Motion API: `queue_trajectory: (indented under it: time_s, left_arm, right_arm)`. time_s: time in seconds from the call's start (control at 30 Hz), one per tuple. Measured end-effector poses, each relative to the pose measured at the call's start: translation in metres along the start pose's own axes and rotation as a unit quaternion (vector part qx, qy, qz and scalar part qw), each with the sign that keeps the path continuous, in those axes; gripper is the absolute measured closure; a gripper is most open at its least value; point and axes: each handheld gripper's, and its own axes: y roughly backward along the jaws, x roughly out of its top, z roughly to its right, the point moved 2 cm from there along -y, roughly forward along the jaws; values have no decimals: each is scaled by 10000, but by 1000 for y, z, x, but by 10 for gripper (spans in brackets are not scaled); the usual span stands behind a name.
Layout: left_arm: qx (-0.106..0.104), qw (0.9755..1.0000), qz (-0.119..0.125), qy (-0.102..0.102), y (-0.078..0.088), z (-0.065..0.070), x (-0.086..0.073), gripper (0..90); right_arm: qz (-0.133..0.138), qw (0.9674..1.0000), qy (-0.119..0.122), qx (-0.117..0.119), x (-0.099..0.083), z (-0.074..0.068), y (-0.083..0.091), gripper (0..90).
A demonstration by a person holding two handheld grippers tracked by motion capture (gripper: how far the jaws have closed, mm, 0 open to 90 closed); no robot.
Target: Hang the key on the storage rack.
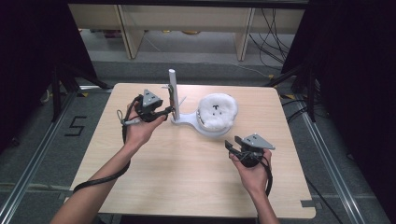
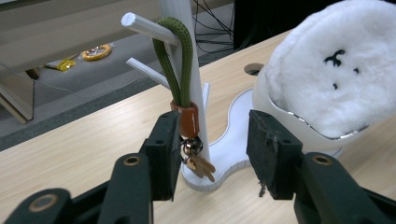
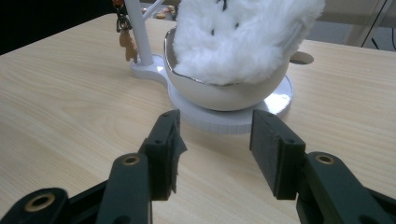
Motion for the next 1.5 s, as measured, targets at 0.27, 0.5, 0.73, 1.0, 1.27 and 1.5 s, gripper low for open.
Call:
queue_trajectory:
  time_s: [0.27, 0.5, 0.73, 1.0, 1.27, 1.5]
  left_arm:
    - [32, 9998, -178, -62, 20, -5, -8, 476]
    - [19, 9996, -265, -119, 41, -11, -18, 440]
    - [70, 9995, -305, -101, 64, -16, -28, 430]
    - [105, 9994, -327, 18, 83, -21, -47, 428]
    - [177, 9994, -228, 216, 94, -32, -76, 425]
    - [192, 9986, 19, 486, 101, -42, -114, 411]
  right_arm:
    - [39, 10000, 13, -37, 0, 2, 1, 540]
    - [77, 10000, 7, 7, 0, 3, -1, 539]
    - [64, 10000, 9, -34, 1, 5, 0, 538]
    - [80, 10000, 12, -49, 1, 9, 2, 537]
    - [50, 9998, -132, -155, -3, 11, 5, 532]
    - [34, 9999, -40, -127, -8, 18, 7, 527]
